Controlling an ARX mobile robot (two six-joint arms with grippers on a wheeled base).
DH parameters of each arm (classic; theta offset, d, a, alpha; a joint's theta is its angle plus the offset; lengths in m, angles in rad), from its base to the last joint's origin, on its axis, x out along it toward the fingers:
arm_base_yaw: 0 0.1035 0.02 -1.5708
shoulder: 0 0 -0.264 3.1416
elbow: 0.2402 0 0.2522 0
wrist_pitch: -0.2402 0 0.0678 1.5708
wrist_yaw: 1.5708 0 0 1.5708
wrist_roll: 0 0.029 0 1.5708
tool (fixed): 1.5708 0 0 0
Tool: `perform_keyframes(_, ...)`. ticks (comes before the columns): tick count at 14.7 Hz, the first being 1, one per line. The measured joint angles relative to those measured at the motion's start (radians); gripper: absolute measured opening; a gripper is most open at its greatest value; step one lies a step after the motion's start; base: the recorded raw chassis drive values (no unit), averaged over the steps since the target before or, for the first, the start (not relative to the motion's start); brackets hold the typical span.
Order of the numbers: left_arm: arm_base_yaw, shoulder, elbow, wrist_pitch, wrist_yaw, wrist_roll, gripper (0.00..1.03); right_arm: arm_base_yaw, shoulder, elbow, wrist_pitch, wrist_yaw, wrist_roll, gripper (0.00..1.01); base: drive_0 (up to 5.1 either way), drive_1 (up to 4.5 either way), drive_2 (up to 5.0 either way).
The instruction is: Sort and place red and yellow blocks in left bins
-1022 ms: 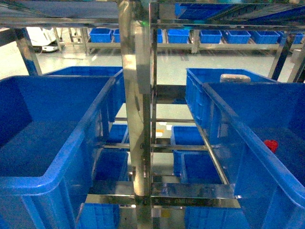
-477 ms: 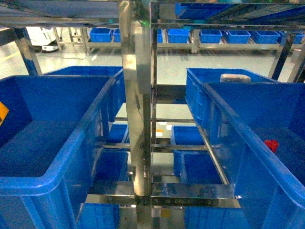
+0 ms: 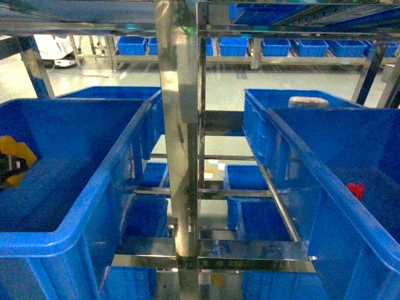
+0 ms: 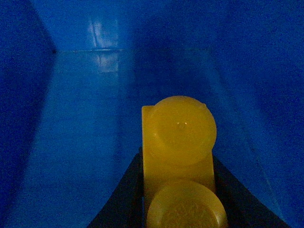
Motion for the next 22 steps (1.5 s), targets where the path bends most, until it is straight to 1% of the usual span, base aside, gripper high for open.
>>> perform_keyframes(2,0.01,0.018,0.004,-0.006,0.005,0.033,0.27,0.0,0.0,0.0,0.0,0.0,0.0,0.98,0.0,0.0,0.0)
perform_keyframes(3,0.01,0.018,0.022,-0.02,0.015,0.036,0.27,0.0,0.0,0.0,0.0,0.0,0.0,0.98,0.0,0.0,0.0)
perform_keyframes(4,0.01,0.018,0.035,-0.02,0.018,0.037,0.36,0.0,0.0,0.0,0.0,0.0,0.0,0.98,0.0,0.0,0.0)
perform_keyframes(6,0.01,0.017,0.029,-0.014,0.038,0.041,0.6,0.0,0.0,0.0,0.0,0.0,0.0,0.98,0.0,0.0,0.0)
perform_keyframes(7,0.015,0.003,0.005,-0.004,0.063,0.039,0.73,0.0,0.0,0.0,0.0,0.0,0.0,0.98,0.0,0.0,0.0)
perform_keyframes(8,0.019,-0.024,-0.025,-0.027,0.092,0.027,0.85,0.0,0.0,0.0,0.0,0.0,0.0,0.98,0.0,0.0,0.0)
perform_keyframes(9,0.019,-0.055,-0.049,-0.034,0.105,0.022,0.96,0.0,0.0,0.0,0.0,0.0,0.0,0.98,0.0,0.0,0.0)
perform_keyframes(10,0.012,-0.106,-0.076,-0.047,0.121,0.015,0.98,0.0,0.0,0.0,0.0,0.0,0.0,0.98,0.0,0.0,0.0)
perform_keyframes(11,0.003,-0.166,-0.094,-0.088,0.138,-0.018,0.98,0.0,0.0,0.0,0.0,0.0,0.0,0.98,0.0,0.0,0.0)
perform_keyframes(12,0.003,-0.24,-0.129,-0.122,0.166,-0.062,0.98,0.0,0.0,0.0,0.0,0.0,0.0,0.98,0.0,0.0,0.0)
perform_keyframes(13,-0.008,-0.3,-0.166,-0.134,0.17,-0.076,0.98,0.0,0.0,0.0,0.0,0.0,0.0,0.98,0.0,0.0,0.0)
perform_keyframes(15,-0.024,-0.409,-0.24,-0.155,0.147,-0.076,0.98,0.0,0.0,0.0,0.0,0.0,0.0,0.98,0.0,0.0,0.0)
perform_keyframes(16,-0.033,-0.461,-0.263,-0.184,0.145,-0.079,0.98,0.0,0.0,0.0,0.0,0.0,0.0,0.98,0.0,0.0,0.0)
perform_keyframes(17,-0.06,-0.611,-0.323,-0.23,0.129,-0.09,0.98,0.0,0.0,0.0,0.0,0.0,0.0,0.98,0.0,0.0,0.0)
perform_keyframes(18,-0.066,-0.703,-0.359,-0.246,0.122,-0.106,0.98,0.0,0.0,0.0,0.0,0.0,0.0,0.98,0.0,0.0,0.0)
perform_keyframes(19,-0.066,-0.806,-0.388,-0.278,0.13,-0.135,0.98,0.0,0.0,0.0,0.0,0.0,0.0,0.98,0.0,0.0,0.0)
perform_keyframes(20,-0.065,-0.941,-0.407,-0.309,0.107,-0.185,0.98,0.0,0.0,0.0,0.0,0.0,0.0,0.98,0.0,0.0,0.0)
perform_keyframes(21,-0.078,-1.065,-0.407,-0.365,0.069,-0.248,0.98,0.0,0.0,0.0,0.0,0.0,0.0,0.98,0.0,0.0,0.0)
perform_keyframes(22,-0.127,-1.136,-0.403,-0.407,0.026,-0.288,0.98,0.0,0.0,0.0,0.0,0.0,0.0,0.98,0.0,0.0,0.0)
